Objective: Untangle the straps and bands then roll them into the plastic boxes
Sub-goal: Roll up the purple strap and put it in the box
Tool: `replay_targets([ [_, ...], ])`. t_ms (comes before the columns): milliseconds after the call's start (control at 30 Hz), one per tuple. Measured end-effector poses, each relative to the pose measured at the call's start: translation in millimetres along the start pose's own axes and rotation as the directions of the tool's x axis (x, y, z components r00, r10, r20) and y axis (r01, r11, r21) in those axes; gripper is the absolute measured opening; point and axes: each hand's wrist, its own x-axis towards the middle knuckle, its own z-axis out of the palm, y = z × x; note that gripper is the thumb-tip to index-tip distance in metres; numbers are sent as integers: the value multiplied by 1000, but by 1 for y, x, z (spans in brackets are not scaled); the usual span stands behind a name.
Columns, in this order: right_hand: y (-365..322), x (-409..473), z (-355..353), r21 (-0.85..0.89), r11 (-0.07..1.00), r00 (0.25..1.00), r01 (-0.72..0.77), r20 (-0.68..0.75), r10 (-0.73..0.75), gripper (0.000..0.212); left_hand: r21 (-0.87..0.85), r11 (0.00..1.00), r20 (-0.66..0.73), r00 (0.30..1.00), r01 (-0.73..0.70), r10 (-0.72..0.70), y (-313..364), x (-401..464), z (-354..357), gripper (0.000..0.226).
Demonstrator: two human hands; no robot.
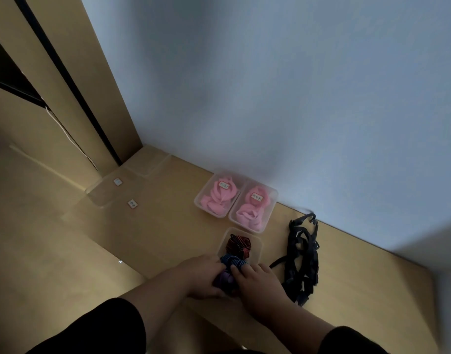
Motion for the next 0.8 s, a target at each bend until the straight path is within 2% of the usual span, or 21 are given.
replay_targets([
  [100, 2, -5, -7, 57, 998, 999, -17, 45, 14, 47, 1, 998, -17, 998, 60, -60, 9, 1, 1, 40],
  [167, 5, -9, -8, 85, 996, 998, -19, 64, 13, 50, 6, 996, -13, 996, 85, -85, 16, 3, 2, 36],
  [267, 9, -14, -4, 35, 999, 998, -14, 69, 12, 49, 30, 994, -7, 995, 105, -104, 21, 4, 0, 32],
  [333, 9, -13, 0, 39, 999, 998, 6, 61, -8, 61, 19, 992, 3, 992, 128, -128, 21, 5, -2, 32],
  [433, 8, -13, 4, 26, 999, 999, 28, 28, -29, 70, -54, 983, 11, 985, 174, -174, 21, 8, -3, 34],
  [533, 10, -13, 7, 13, 1000, 1000, 16, 19, -16, 64, -134, 970, 10, 979, 203, -204, 24, 11, 1, 34],
  [667, 8, -15, -1, 119, 993, 1000, -13, 30, 9, 46, -177, 962, 7, 978, 206, -208, 28, 11, 5, 32],
  [800, 6, -14, -1, 245, 967, 995, -65, 83, 46, 44, -121, 976, 57, 983, 182, -177, 28, 12, 2, 31],
])
